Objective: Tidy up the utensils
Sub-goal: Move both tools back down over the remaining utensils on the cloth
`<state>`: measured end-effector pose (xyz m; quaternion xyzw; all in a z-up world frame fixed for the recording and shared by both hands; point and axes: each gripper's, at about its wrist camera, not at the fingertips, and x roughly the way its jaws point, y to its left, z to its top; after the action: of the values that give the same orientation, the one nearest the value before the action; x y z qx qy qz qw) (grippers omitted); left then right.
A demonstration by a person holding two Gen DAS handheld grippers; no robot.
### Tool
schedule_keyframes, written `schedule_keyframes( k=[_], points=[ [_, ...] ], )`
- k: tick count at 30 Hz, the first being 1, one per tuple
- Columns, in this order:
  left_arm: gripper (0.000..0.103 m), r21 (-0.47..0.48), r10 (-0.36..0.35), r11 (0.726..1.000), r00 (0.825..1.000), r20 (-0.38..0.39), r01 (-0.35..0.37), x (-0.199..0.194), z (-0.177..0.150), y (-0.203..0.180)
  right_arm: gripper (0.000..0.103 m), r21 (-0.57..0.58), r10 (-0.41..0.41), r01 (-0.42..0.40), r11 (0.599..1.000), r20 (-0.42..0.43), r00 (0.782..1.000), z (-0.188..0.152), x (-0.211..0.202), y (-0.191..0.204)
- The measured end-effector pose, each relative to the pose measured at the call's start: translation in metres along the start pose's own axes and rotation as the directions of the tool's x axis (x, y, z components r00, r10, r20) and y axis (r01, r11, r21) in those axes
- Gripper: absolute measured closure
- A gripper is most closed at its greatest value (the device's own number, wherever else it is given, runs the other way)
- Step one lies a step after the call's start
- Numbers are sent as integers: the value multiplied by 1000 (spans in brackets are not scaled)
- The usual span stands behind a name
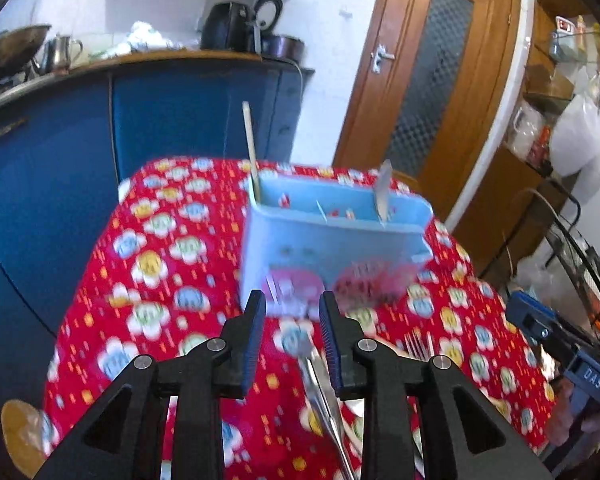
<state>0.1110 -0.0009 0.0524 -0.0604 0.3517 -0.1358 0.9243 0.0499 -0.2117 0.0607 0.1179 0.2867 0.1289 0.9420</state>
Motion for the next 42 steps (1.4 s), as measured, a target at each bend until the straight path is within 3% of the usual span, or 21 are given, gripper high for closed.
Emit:
schedule_keyframes(
  k=[8, 19, 25, 42],
  points=[
    [75, -29, -9, 1000, 984, -175, 4, 16, -33, -4, 49, 27, -18, 19, 999, -63, 998, -22, -5, -8],
    [71, -14, -34, 999, 954, -299, 31, 25, -60, -14, 49, 72, -22, 31, 997, -117, 993, -41, -1, -21],
    [69, 0, -31, 999, 938, -345, 33, 32, -67, -21, 48, 91, -20, 31, 995, -124, 992, -45, -1, -28],
    [61, 77, 39, 997, 928, -371, -11, 44, -64, -36, 48, 140, -10, 29, 990, -134, 991, -55, -2, -45]
  ],
)
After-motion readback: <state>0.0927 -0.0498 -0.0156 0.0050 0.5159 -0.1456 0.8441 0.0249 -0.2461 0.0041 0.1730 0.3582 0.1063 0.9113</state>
